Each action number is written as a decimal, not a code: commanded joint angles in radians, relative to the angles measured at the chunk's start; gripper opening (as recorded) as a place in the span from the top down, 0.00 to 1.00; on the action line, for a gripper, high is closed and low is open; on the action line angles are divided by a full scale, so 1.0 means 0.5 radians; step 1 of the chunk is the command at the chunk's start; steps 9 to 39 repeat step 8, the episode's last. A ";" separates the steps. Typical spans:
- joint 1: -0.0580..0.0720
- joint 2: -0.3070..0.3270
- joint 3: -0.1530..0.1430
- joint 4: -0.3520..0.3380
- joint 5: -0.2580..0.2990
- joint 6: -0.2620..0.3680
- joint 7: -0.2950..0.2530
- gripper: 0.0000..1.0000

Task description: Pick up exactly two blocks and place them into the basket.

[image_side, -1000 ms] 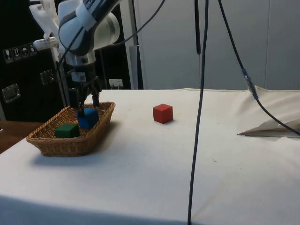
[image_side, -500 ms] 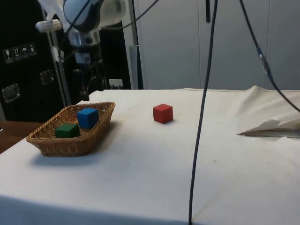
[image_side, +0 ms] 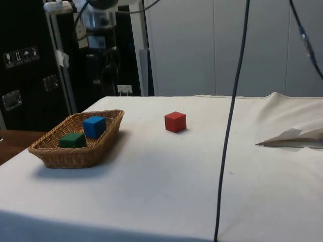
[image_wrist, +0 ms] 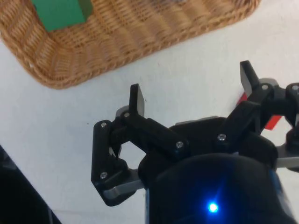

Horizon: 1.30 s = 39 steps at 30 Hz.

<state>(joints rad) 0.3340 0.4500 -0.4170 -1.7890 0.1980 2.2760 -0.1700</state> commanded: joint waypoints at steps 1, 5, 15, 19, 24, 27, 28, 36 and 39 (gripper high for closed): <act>0.012 -0.054 -0.008 -0.036 -0.026 -0.006 -0.002 0.00; 0.010 -0.156 -0.006 -0.112 -0.062 -0.006 -0.014 0.00; 0.002 -0.172 0.002 -0.126 -0.060 -0.006 -0.022 0.00; 0.002 -0.172 0.002 -0.126 -0.060 -0.006 -0.022 0.00; 0.002 -0.172 0.002 -0.126 -0.060 -0.006 -0.022 0.00; 0.002 -0.172 0.002 -0.126 -0.060 -0.006 -0.022 0.00; 0.002 -0.172 0.002 -0.126 -0.060 -0.006 -0.022 0.00; 0.002 -0.172 0.002 -0.126 -0.060 -0.006 -0.022 0.00; 0.002 -0.172 0.002 -0.126 -0.060 -0.006 -0.022 0.00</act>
